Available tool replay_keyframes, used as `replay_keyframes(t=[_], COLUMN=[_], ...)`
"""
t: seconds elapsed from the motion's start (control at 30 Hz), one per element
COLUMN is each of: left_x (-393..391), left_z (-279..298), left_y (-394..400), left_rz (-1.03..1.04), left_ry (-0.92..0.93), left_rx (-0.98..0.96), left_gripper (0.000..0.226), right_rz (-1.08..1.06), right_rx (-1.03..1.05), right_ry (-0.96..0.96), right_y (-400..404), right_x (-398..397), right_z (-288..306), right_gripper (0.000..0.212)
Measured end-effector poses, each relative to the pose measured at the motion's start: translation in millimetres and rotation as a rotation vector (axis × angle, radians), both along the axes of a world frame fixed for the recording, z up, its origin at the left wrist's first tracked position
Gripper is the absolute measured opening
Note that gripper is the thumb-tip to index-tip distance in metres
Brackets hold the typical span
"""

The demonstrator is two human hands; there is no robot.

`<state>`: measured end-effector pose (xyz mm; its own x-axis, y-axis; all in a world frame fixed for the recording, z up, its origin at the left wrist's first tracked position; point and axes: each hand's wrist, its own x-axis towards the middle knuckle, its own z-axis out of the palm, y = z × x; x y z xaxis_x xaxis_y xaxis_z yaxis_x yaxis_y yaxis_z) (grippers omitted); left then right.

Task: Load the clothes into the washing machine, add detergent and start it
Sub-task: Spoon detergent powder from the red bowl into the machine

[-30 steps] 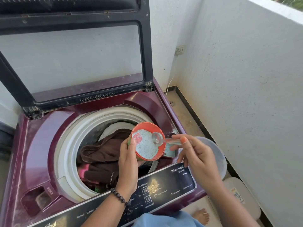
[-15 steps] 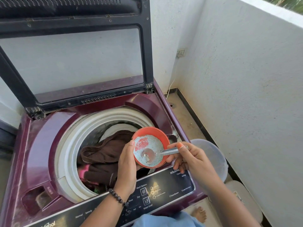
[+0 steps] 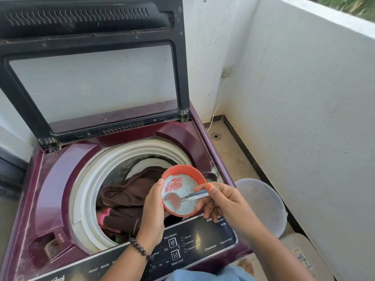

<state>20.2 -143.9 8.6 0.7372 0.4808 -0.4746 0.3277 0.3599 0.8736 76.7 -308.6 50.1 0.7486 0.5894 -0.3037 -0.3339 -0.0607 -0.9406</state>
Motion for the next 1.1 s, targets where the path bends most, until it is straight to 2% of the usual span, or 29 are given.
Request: replay_keyframes(t=[0.17, 0.33, 0.43, 0.53, 0.67, 0.8, 0.9, 1.1], left_x=[0, 8, 17, 28, 46, 64, 77, 99], left_z=[8, 23, 36, 45, 57, 72, 82, 94], left_y=[-5, -23, -36, -53, -78, -107, -132, -168], left_rz=[0.015, 0.034, 0.060, 0.055, 0.075, 0.064, 0.021, -0.129], left_ry=[-0.038, -0.070, -0.100, -0.123, -0.141, -0.168, -0.183, -0.236], left_rx=[-0.043, -0.108, -0.146, -0.149, -0.167, -0.188, -0.233, -0.176], left_gripper=[0.050, 0.050, 0.049, 0.047, 0.047, 0.048, 0.049, 0.054], right_rz=[-0.042, -0.160, -0.146, -0.096, -0.052, 0.073, 0.120, -0.055], right_rx=[-0.015, -0.004, -0.062, -0.075, -0.082, -0.121, -0.148, -0.150], right_ry=[-0.146, -0.280, -0.359, -0.402, -0.487, -0.584, -0.621, -0.752], right_y=[-1, -15, -27, -40, -66, -91, -109, -143], right_x=[2, 19, 33, 43, 60, 75, 85, 109], right_z=[-2, 5, 8, 11, 15, 25, 33, 42], right_gripper=[0.027, 0.038, 0.048, 0.068, 0.111, 0.132, 0.137, 0.125])
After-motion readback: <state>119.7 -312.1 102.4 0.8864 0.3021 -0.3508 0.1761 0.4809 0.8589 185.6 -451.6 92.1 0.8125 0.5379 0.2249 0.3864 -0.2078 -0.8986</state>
